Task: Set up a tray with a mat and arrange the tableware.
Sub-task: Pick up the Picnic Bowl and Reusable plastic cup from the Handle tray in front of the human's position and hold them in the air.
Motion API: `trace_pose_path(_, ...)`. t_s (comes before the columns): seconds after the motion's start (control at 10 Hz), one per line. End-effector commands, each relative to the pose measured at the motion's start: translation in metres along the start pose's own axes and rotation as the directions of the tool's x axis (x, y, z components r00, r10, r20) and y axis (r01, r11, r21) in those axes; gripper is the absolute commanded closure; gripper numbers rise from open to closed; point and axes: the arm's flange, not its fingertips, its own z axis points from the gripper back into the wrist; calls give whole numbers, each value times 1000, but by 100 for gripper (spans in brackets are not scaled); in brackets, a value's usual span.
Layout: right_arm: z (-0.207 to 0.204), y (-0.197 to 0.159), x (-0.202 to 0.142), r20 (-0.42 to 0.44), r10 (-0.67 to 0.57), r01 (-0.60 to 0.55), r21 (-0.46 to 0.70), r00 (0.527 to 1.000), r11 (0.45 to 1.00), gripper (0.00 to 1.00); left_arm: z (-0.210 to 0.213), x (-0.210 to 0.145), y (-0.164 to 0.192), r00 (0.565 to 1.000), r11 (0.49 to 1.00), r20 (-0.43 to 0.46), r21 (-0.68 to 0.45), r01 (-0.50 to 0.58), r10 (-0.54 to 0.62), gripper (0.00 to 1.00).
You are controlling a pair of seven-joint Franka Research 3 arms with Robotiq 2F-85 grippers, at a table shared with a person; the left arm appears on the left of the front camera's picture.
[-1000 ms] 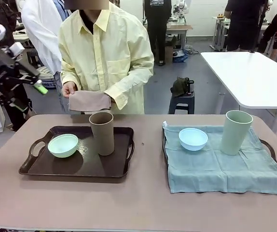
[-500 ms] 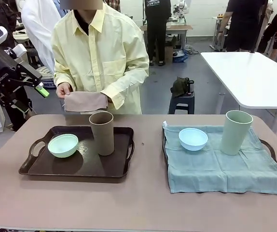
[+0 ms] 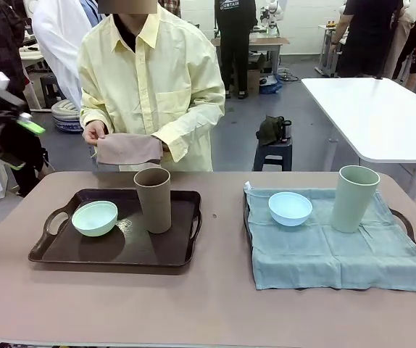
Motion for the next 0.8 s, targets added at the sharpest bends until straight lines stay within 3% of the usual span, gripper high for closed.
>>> trace_pose_path(0.0,1,-28,-10,23,-7,3,162,1000,987,0,28,8,28,999,984,-38,-177,-28,22,3)
trace_pose_path(0.3,1,-62,-38,32,-52,41,289,998,956,0,53,-7,70,1000,947,7,-320,-16,19,3)
trace_pose_path(0.7,2,-78,-56,54,-91,67,348,994,935,0,62,-20,93,998,935,29,-351,-47,62,3)
